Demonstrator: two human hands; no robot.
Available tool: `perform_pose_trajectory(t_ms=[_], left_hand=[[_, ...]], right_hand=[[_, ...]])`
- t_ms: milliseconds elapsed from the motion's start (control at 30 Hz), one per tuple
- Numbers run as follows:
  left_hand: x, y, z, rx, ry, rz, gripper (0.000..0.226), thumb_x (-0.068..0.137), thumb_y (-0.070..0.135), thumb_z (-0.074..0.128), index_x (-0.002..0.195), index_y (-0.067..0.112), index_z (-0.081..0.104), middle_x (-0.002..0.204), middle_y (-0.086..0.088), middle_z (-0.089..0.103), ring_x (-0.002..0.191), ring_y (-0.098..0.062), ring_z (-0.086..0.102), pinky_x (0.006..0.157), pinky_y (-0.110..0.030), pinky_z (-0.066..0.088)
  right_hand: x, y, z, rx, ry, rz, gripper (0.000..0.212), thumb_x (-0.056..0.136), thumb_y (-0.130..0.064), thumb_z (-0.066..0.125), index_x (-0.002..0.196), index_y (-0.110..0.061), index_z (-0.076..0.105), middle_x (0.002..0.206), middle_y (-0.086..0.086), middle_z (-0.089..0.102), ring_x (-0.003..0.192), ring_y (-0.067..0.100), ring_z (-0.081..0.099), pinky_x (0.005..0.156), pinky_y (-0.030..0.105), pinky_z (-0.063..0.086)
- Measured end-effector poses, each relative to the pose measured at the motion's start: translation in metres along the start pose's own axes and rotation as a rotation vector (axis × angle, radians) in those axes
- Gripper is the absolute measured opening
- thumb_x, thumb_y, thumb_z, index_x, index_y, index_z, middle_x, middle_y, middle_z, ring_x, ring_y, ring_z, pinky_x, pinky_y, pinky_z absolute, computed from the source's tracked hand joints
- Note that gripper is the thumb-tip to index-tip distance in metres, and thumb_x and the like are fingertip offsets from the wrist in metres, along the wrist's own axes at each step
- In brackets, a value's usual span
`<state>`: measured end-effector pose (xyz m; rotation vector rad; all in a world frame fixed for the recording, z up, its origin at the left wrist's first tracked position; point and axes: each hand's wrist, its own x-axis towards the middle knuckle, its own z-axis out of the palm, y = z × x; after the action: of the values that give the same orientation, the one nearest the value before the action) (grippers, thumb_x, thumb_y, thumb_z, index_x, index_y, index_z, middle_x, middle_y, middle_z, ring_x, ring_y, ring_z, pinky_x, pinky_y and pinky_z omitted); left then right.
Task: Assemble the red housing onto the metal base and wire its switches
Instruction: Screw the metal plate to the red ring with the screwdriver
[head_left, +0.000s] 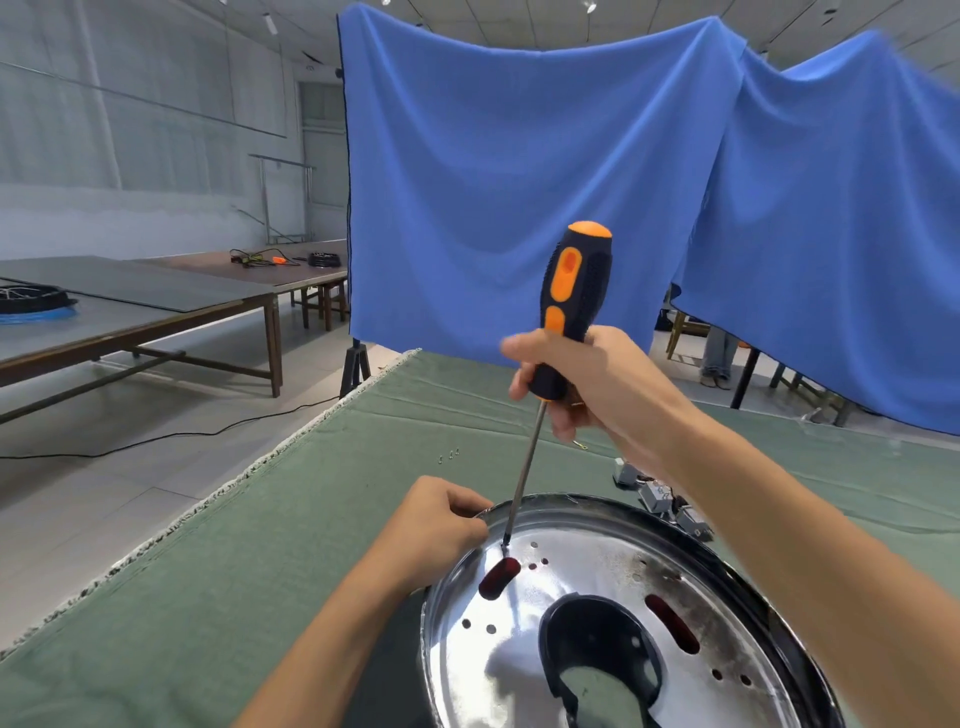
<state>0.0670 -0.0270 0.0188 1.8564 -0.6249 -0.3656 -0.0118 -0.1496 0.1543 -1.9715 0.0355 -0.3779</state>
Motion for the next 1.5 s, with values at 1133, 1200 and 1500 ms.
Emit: perform_pose_trajectory(t_ms=[1133, 1200, 1500], left_hand=[[-0.005, 0.042, 0.011, 0.170, 0.255, 0.411, 0.010, 0.086, 0.007, 0.062, 0.087, 0.010, 0.072, 0.074, -0.005, 0.072, 0.077, -0.021, 0.067, 0.078, -0.037, 0.053], [-0.009, 0.042, 0.012, 0.113, 0.250, 0.402, 0.009, 0.085, 0.007, 0.065, 0.088, 0.014, 0.072, 0.075, -0.001, 0.073, 0.076, -0.014, 0.068, 0.078, -0.033, 0.054], [-0.010, 0.038, 0.012, 0.037, 0.261, 0.444, 0.010, 0.083, 0.002, 0.068, 0.075, 0.003, 0.074, 0.066, -0.006, 0.071, 0.064, -0.016, 0.067, 0.068, -0.034, 0.057]], right_hand=[[-0.007, -0.022, -0.018, -0.136, 0.268, -0.107, 0.020, 0.083, -0.032, 0.065, 0.095, -0.019, 0.055, 0.091, -0.007, 0.066, 0.047, 0.017, 0.066, 0.042, 0.025, 0.040], [-0.008, -0.023, -0.014, -0.066, 0.282, -0.088, 0.032, 0.079, -0.035, 0.071, 0.093, -0.020, 0.047, 0.089, -0.002, 0.064, 0.052, 0.020, 0.067, 0.044, 0.029, 0.044], [-0.009, -0.032, -0.016, -0.250, 0.230, -0.099, 0.023, 0.081, -0.040, 0.064, 0.092, -0.026, 0.050, 0.080, -0.007, 0.064, 0.057, 0.016, 0.065, 0.050, 0.027, 0.046]])
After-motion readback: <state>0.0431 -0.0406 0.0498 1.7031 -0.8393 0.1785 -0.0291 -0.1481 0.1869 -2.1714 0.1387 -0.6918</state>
